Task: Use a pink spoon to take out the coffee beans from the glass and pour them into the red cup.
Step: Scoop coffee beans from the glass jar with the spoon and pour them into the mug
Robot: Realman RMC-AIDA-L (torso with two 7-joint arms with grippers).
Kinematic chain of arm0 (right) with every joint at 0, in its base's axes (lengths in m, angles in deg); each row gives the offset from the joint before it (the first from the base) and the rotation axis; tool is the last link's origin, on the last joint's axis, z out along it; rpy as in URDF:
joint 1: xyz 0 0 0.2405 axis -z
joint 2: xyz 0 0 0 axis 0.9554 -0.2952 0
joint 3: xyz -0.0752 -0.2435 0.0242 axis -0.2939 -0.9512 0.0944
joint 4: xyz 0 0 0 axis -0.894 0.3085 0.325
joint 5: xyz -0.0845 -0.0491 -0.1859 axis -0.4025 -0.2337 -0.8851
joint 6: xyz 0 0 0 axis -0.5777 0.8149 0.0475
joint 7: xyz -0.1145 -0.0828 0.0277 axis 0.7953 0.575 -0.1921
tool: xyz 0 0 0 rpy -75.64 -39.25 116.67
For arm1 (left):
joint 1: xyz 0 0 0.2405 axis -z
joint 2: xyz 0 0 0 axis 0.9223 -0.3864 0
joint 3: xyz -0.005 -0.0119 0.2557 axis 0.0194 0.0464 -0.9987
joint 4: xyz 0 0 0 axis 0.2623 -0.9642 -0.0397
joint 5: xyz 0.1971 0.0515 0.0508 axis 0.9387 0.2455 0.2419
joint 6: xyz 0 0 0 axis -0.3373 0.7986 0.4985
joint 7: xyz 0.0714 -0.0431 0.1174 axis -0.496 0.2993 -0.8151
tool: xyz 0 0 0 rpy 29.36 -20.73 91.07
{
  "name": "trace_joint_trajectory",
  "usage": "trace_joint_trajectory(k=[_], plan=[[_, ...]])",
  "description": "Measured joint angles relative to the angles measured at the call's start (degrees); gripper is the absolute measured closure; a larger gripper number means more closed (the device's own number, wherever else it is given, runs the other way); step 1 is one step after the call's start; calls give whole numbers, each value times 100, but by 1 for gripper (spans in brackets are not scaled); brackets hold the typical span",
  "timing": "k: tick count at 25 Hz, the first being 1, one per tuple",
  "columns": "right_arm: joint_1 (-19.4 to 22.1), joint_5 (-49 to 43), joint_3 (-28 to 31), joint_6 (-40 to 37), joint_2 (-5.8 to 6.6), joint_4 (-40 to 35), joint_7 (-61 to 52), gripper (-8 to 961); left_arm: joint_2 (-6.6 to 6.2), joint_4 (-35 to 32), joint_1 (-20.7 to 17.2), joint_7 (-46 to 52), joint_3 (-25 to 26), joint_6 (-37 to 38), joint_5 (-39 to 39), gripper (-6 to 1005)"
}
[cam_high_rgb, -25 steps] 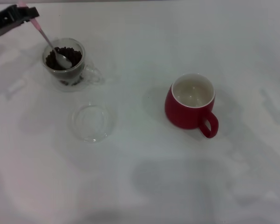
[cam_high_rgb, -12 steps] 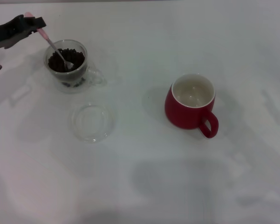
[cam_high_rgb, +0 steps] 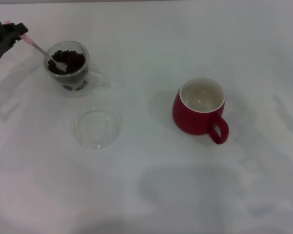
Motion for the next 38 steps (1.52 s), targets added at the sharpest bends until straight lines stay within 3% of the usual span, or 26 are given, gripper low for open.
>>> trace_joint_trajectory(k=[16, 38], plan=[[-65, 1, -13, 130, 45, 57, 7, 287, -45, 138, -132, 95, -1, 54, -653, 869], [-218, 1, -27, 302, 77, 42, 0, 288, -53, 160, -298, -39, -4, 870, -1100, 870]])
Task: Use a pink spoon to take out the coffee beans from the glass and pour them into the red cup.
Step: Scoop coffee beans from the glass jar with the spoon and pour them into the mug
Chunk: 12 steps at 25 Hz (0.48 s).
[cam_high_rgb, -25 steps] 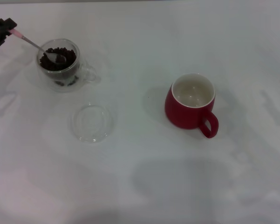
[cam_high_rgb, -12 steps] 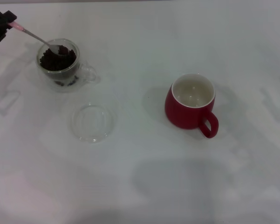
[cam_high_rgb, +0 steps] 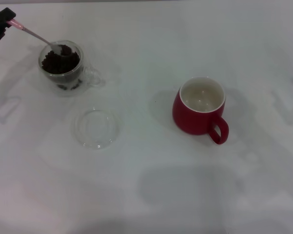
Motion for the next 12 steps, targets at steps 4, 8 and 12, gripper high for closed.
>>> trace_joint_trajectory(k=[4, 8, 12], plan=[[-21, 0, -1, 0, 0, -26, 0, 288, 3, -9, 20, -218, -30, 243, 27, 870], [-20, 0, 3, -23, 0, -38, -3, 288, 13, -12, 71, -402, -63, 531, 62, 869], [-13, 9, 19, -44, 0, -38, -21, 288, 39, -21, 161, -452, -245, 766, 73, 869]])
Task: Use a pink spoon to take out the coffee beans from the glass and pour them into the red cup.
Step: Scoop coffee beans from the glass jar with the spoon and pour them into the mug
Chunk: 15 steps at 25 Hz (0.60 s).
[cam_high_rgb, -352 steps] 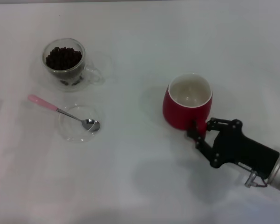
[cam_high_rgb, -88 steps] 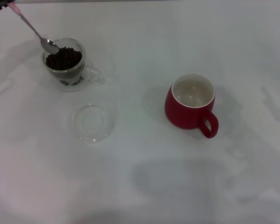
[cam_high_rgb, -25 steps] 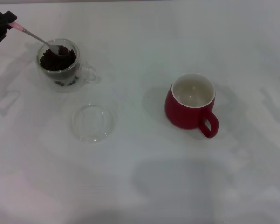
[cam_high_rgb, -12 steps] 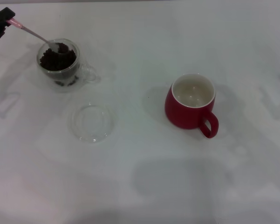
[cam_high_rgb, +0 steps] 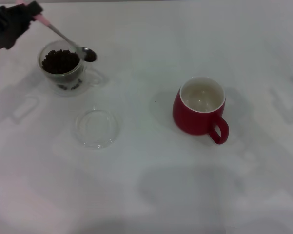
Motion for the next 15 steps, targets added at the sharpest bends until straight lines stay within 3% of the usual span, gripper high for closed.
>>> trace_joint_trajectory(k=[15], plan=[[66, 20, 24, 25, -42, 50, -79, 288, 291, 14, 650, 184, -515, 431, 9, 869]])
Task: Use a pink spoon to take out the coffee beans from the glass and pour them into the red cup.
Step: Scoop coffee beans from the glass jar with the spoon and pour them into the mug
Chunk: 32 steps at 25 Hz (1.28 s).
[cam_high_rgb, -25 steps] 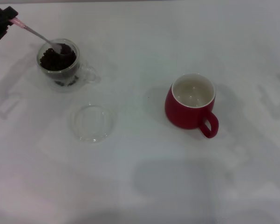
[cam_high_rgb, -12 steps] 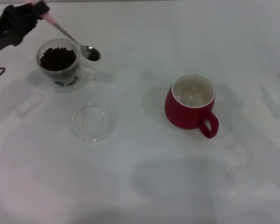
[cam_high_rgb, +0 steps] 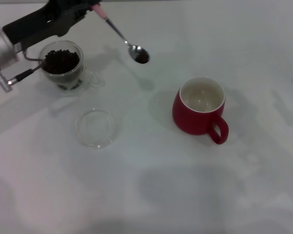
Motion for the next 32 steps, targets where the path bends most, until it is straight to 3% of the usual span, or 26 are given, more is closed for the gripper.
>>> trace_joint_trajectory(k=[13, 18, 32], plan=[[-34, -29, -39, -60, -12, -49, -6, 288, 209, 46, 865, 55, -53, -444, 700, 869], [-45, -29, -43, -63, -12, -52, -6, 288, 253, 59, 1160, 97, -310, -672, 794, 869], [-168, -24, -11, -9, -11, -68, -6, 288, 305, -86, 1831, -136, -1991, -1632, 753, 870]])
